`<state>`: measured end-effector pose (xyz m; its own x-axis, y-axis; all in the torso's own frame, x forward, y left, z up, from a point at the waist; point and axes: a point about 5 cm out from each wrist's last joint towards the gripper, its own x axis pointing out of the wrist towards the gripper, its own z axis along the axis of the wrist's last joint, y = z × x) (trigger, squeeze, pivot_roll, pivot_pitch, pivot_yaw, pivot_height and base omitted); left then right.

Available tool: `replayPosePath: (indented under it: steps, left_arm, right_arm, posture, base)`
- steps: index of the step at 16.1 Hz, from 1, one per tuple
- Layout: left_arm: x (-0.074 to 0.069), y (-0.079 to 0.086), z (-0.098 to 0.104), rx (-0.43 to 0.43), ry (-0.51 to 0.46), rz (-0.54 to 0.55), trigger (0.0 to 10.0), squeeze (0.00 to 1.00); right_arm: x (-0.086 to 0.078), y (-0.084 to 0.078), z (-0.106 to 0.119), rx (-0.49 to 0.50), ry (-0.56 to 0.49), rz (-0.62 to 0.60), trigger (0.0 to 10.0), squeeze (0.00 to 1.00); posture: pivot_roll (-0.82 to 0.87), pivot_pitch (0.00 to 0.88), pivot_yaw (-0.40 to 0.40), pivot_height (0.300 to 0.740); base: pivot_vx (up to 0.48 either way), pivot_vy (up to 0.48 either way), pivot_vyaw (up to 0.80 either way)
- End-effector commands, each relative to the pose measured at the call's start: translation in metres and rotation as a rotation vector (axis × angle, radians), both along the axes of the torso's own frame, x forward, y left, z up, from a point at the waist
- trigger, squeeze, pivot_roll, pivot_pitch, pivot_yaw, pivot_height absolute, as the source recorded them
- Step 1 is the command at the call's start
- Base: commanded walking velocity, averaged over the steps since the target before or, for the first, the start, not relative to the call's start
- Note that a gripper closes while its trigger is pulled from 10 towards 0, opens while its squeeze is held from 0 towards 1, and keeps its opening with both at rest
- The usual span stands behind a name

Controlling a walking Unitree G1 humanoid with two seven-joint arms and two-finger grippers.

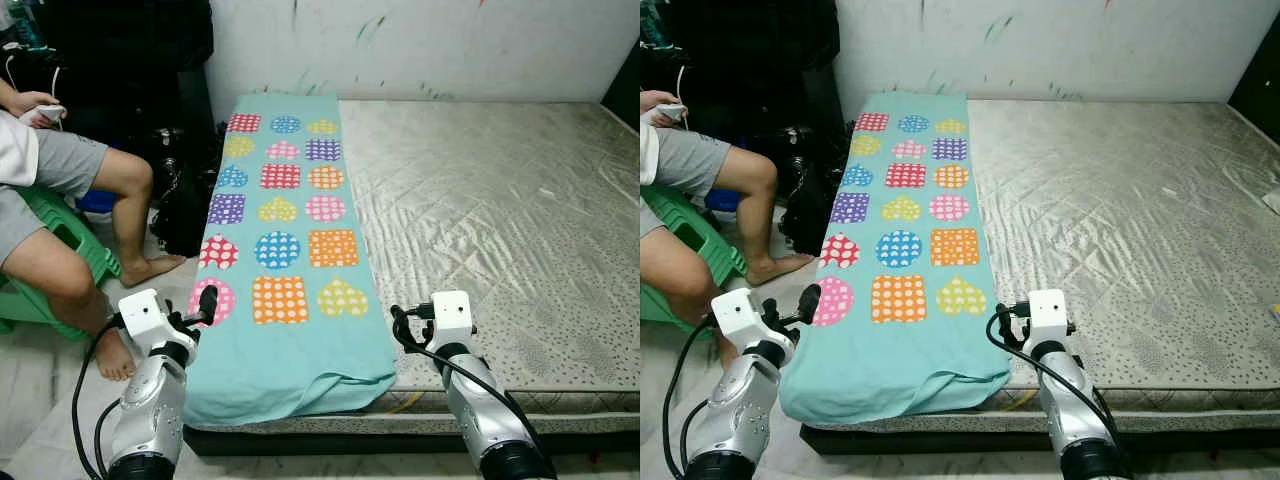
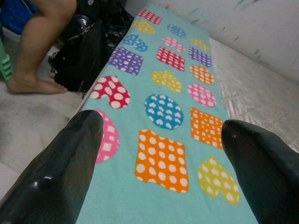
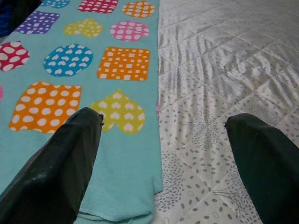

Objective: Clean up the room

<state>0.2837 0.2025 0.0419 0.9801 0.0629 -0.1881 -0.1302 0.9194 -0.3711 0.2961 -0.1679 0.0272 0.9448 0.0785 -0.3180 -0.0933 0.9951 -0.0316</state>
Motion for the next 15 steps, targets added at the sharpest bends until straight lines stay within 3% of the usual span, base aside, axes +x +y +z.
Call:
replayPosePath:
  steps: [1,5,15]
  left_arm:
    - [-0.0005,0.002,-0.0015,0.009,0.013,0.001,10.0,0.0]
    - [-0.0001,0.0024,-0.0014,0.011,0.014,0.0,10.0,0.0]
    - [0.0007,0.0032,-0.0012,0.019,0.018,-0.004,10.0,0.0]
  right_arm:
    - [0.0011,-0.001,0.0,0.0,0.01,-0.008,10.0,0.0]
    - [0.0015,-0.001,0.0005,0.005,0.008,-0.011,10.0,0.0]
    - [0.0019,-0.0003,0.0007,0.014,0.006,-0.016,10.0,0.0]
  posture:
    - [-0.14,0.011,0.004,0.74]
    - [-0.14,0.011,0.004,0.74]
    - [-0.14,0.013,0.008,0.74]
  base:
    - [0.0,0.0,-0.46]
    - [0.0,0.0,-0.7]
    - [0.073,0.0,0.0]
